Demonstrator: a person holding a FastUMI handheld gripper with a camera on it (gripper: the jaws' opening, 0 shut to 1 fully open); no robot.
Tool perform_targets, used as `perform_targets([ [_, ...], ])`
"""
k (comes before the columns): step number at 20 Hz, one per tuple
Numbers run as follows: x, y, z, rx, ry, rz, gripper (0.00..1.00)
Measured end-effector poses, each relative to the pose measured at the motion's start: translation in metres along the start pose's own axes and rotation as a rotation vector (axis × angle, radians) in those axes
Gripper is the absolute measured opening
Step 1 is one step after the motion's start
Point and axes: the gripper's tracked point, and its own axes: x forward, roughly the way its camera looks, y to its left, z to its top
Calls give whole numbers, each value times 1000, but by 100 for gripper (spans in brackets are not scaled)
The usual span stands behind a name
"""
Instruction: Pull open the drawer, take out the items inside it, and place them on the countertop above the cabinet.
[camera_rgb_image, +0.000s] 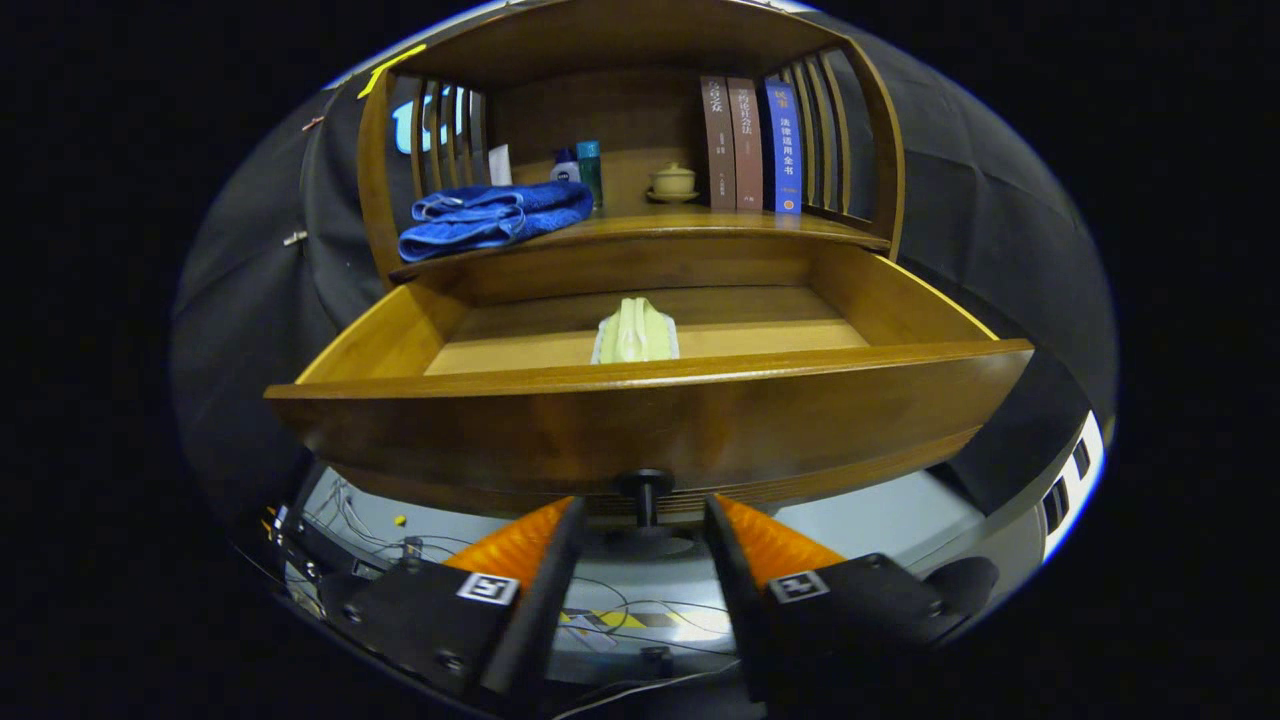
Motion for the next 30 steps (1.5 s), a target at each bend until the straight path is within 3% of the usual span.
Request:
perform_targets([
  [1,-4,-3,2,5,-3,-5,93],
  [2,-9,-3,5,6,-7,-9,96],
  [9,-44,15,108,-9,-157,16,98],
  [13,-17,18,157,-44,-149,13,100],
  [19,51,30,167,-24,22,56,100],
  [28,125,23,147,-61,290,5,98],
  [30,131,24,140,-68,348,9,94],
])
